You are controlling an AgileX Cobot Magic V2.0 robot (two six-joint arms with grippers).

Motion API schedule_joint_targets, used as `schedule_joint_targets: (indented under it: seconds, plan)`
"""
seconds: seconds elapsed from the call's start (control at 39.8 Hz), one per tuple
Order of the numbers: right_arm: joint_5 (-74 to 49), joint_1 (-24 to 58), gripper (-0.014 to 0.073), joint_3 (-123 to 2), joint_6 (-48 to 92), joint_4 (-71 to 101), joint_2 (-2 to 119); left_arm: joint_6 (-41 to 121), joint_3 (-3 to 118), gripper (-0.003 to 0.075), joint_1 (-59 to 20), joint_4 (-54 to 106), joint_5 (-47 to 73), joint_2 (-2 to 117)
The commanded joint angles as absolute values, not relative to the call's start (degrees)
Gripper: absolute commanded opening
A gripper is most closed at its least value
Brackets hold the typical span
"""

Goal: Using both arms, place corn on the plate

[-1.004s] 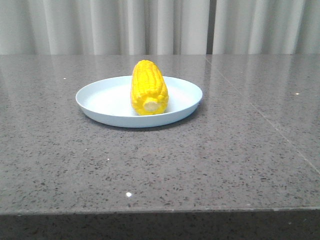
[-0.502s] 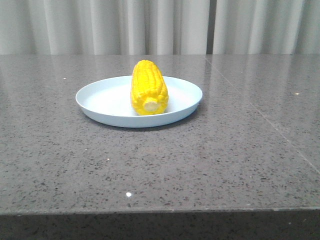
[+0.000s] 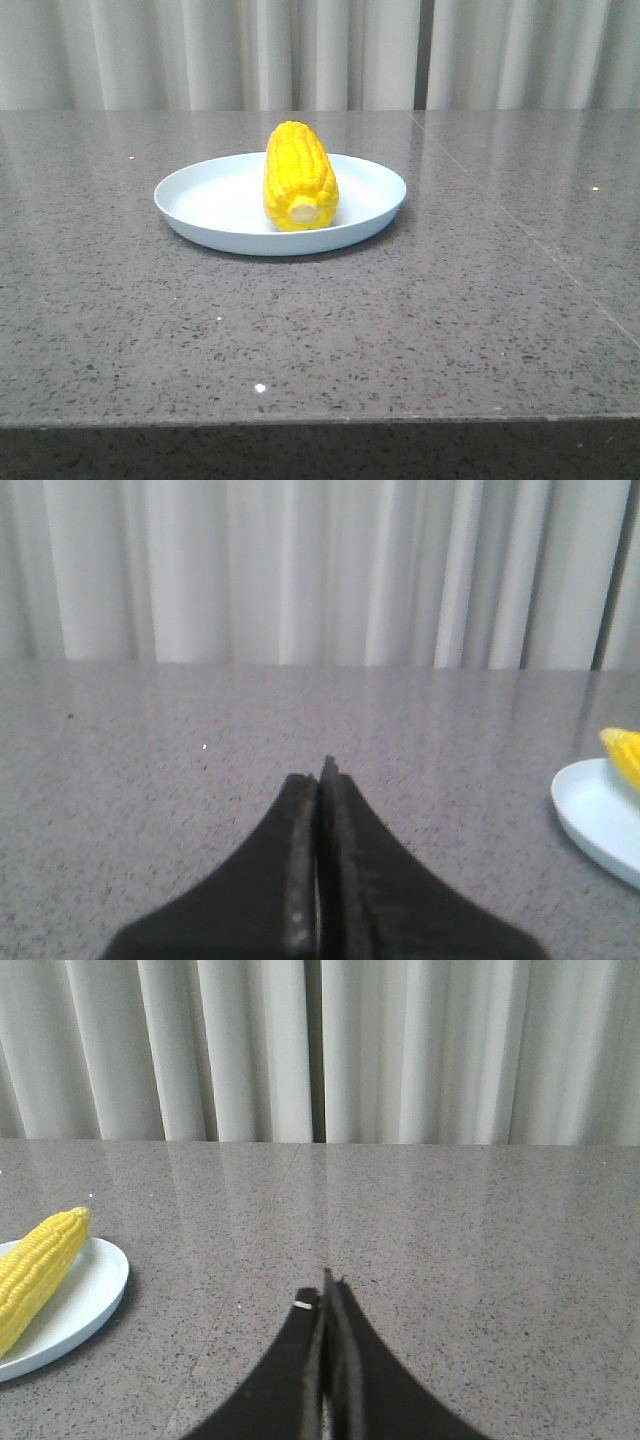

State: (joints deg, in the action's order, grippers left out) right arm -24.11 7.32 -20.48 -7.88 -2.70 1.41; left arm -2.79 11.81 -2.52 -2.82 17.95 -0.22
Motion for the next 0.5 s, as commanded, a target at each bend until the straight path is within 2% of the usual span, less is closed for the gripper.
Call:
schedule_joint_targets:
  seconds: [0.0,0.18,0.33,0.48]
  plan:
    - [-19.5,7.0,-0.0069,-21.9,-7.3,-3.8,2.2,-2.8,10.7,-0.002,-1.2,-3.1,12.9,-1.5]
    - [-19.4,7.0,-0.0069,-21.9,-7.3,-3.8,2.2,-2.8,4.7,-0.002,1.3,-3.1,12.2,-1.5]
    - [-19.5,7.0,-0.0069,-21.9,-7.3,-3.8,2.2,-2.8,-0.7,-0.002,1.7,-2.4,4.5,-1.5]
    - [-19.5,7.0,-0.0069,-21.9,-7.3,-3.8,2.2,-2.8,-0.6,-0.002,1.7,-2.2,3.9,-1.5]
